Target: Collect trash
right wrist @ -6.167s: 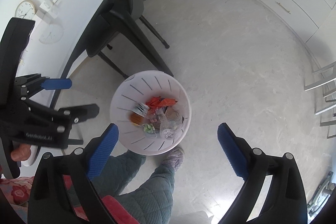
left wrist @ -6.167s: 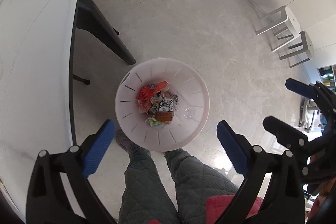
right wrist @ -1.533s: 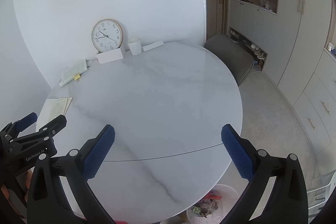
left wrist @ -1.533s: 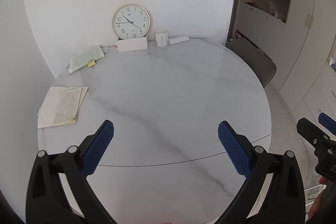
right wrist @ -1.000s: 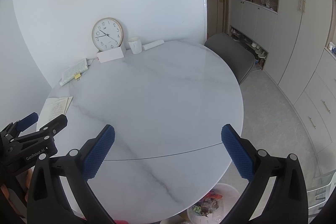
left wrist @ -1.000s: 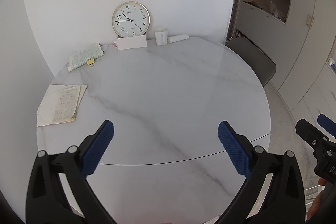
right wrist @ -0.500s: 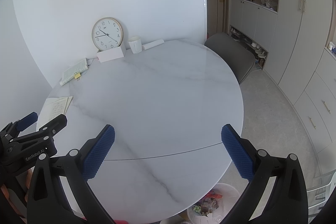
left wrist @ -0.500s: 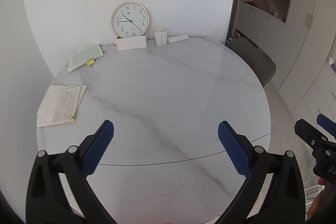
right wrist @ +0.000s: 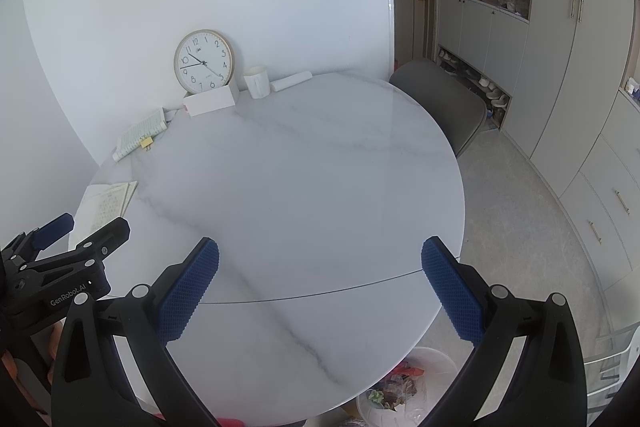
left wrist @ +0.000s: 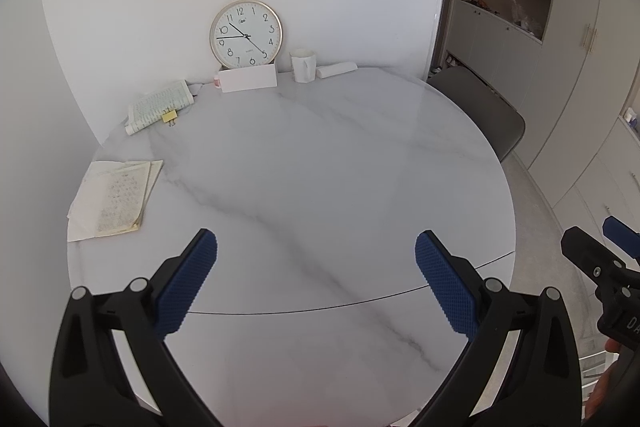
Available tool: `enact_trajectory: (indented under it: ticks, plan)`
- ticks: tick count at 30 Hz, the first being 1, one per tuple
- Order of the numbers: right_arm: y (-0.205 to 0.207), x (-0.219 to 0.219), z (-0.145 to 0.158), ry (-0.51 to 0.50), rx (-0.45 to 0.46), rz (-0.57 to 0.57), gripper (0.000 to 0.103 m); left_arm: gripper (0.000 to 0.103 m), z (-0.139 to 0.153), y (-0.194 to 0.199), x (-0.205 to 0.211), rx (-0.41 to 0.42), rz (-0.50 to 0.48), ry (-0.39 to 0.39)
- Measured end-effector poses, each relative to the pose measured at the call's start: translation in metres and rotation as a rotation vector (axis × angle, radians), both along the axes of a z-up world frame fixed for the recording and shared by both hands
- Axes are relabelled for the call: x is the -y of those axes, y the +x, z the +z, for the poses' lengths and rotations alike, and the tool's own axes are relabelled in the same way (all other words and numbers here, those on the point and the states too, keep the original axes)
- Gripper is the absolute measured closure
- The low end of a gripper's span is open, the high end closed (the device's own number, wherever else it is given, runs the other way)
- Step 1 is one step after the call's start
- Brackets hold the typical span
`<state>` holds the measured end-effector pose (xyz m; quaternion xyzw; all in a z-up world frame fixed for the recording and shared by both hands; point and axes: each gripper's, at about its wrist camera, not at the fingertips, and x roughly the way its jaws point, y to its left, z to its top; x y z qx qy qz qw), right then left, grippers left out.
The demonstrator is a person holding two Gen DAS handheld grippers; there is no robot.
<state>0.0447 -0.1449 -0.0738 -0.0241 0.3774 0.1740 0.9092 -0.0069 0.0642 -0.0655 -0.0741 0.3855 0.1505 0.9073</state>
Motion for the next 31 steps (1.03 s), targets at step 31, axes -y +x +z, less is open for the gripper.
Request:
enact_trajectory:
  ticks: [31]
  plan:
    - [0.010, -0.004, -0.011, -0.001, -0.026, 0.010, 0.002, 0.008, -0.006, 0.013, -0.001, -0.009, -0.012, 0.011]
